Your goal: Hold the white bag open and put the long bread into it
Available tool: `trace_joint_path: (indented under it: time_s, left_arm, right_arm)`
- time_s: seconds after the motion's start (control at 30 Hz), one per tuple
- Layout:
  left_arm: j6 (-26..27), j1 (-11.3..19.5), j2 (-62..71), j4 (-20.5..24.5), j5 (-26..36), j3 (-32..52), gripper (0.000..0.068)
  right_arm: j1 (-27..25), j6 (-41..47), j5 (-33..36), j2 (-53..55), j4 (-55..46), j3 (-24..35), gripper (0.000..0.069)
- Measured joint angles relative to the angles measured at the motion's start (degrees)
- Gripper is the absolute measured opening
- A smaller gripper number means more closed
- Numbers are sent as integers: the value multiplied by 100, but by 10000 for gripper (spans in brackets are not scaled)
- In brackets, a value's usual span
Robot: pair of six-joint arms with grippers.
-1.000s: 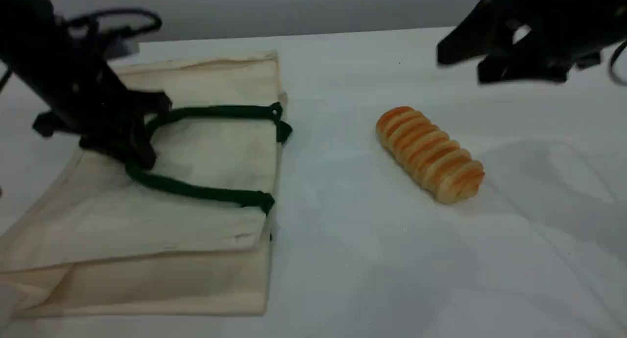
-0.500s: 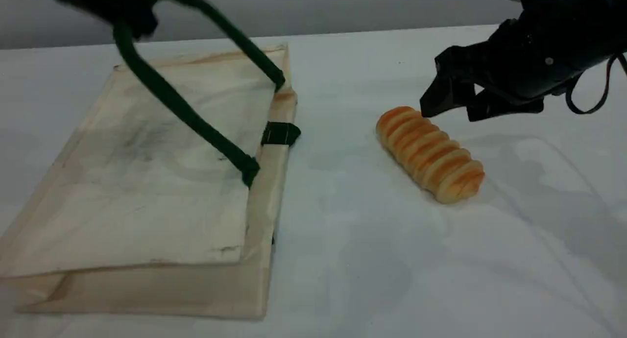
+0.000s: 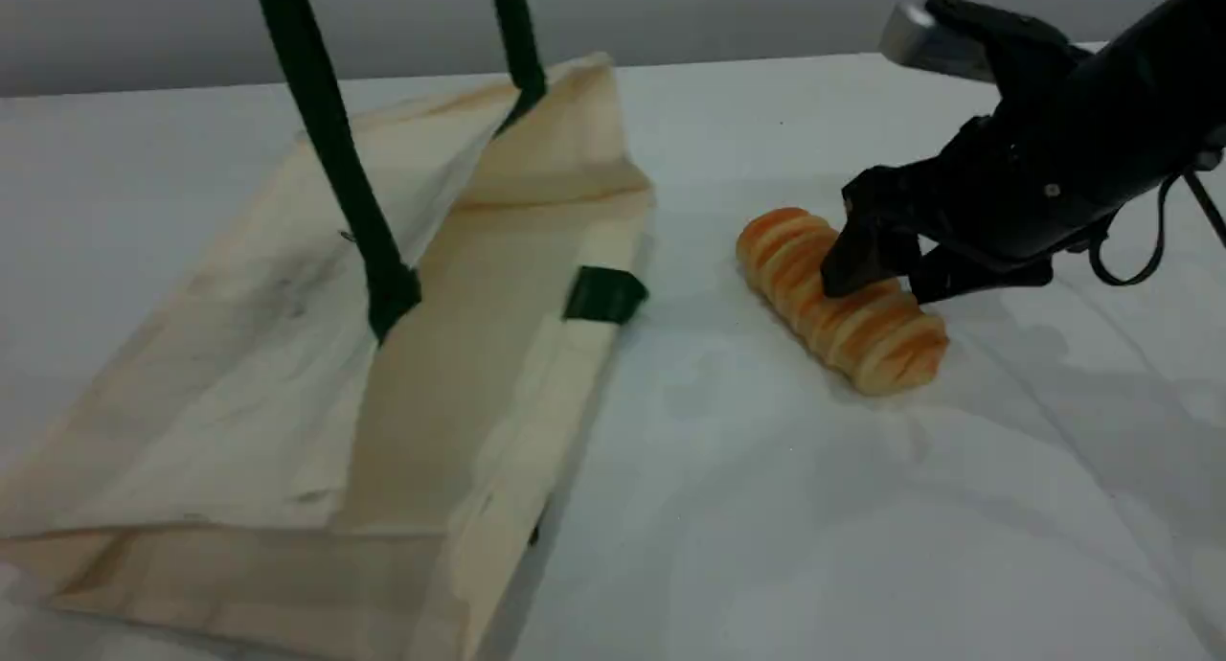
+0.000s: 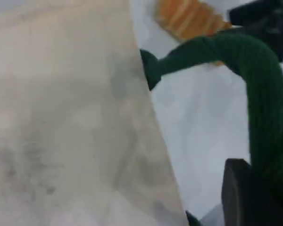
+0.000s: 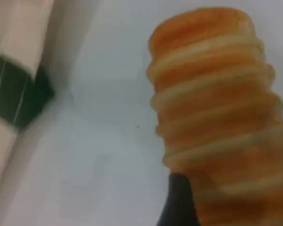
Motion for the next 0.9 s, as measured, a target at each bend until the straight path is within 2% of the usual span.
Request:
trace_joint_path:
  time_s: [0.2, 0.37, 0.47, 0.63, 0.7, 0.77, 0.9]
  left_arm:
    - [-4, -40, -33, -157, 237, -12, 81]
    - [-4, -40, -33, -246, 189, -12, 81]
    - [-4, -40, -33, -246, 189, -12, 81]
    - [8, -35, -28, -253, 230, -49, 81]
    - [10, -35, -28, -258, 279, -114, 81]
    - [42, -35, -28, -258, 355, -240, 81]
    - [171, -35, -28, -246, 356, -675, 81]
  right_arm:
    - [-5, 0, 57, 349, 24, -146, 496]
    - [-5, 0, 72, 415, 38, -146, 484]
    - [-5, 0, 52, 422, 28, -146, 400]
    - [0, 11, 389, 435, -22, -131, 130]
    - [0, 11, 547, 357, -67, -112, 101]
    - [0, 11, 524, 177, -47, -112, 101]
    - [-5, 11, 6, -362, -21, -61, 101]
